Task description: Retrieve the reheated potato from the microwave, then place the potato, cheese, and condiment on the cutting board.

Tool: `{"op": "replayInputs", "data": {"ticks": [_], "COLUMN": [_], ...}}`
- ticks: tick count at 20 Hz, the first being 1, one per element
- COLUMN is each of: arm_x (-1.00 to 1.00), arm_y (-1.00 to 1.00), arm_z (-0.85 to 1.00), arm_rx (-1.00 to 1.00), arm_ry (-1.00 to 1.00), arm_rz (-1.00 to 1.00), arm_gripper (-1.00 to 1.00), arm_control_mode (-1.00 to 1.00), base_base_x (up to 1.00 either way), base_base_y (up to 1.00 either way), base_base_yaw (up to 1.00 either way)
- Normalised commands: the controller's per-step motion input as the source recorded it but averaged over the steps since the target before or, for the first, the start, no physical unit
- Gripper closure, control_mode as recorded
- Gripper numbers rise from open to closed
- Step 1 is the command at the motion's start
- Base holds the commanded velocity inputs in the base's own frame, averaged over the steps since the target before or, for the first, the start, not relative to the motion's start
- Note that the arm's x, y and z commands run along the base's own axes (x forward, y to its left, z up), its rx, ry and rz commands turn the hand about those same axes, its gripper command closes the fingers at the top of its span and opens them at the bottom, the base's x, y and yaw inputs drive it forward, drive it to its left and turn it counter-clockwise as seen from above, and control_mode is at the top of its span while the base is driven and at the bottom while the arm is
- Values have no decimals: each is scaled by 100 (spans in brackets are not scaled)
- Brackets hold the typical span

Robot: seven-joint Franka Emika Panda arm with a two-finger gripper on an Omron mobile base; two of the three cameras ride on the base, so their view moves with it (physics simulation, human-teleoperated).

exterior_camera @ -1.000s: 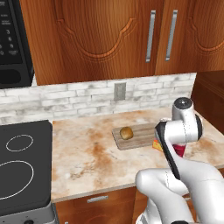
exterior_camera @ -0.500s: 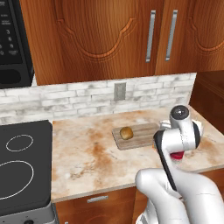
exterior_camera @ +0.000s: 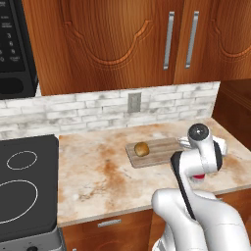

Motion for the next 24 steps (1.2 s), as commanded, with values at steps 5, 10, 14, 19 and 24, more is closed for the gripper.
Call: {"op": "replayInputs", "data": {"ticks": [5, 10, 14, 19, 24], "arm_x": [0, -1, -4, -9, -3], "arm_y": [-1, -3, -1, 2, 5], "arm_z": [0, -4, 0, 19, 30], "arm_rx": [-2, 0, 0, 0, -2], "arm_ry": [-1, 0, -2, -10, -8], "arm_rz": [0, 0, 0, 0, 0], "arm_gripper": [100, 100, 100, 100, 100], "arm_control_mode": [-100, -100, -100, -100, -100], "base_base_x": [0, 0, 0, 0, 0], "base_base_y": [0, 0, 0, 0, 0], "base_base_yaw": [0, 0, 0, 0, 0]}}
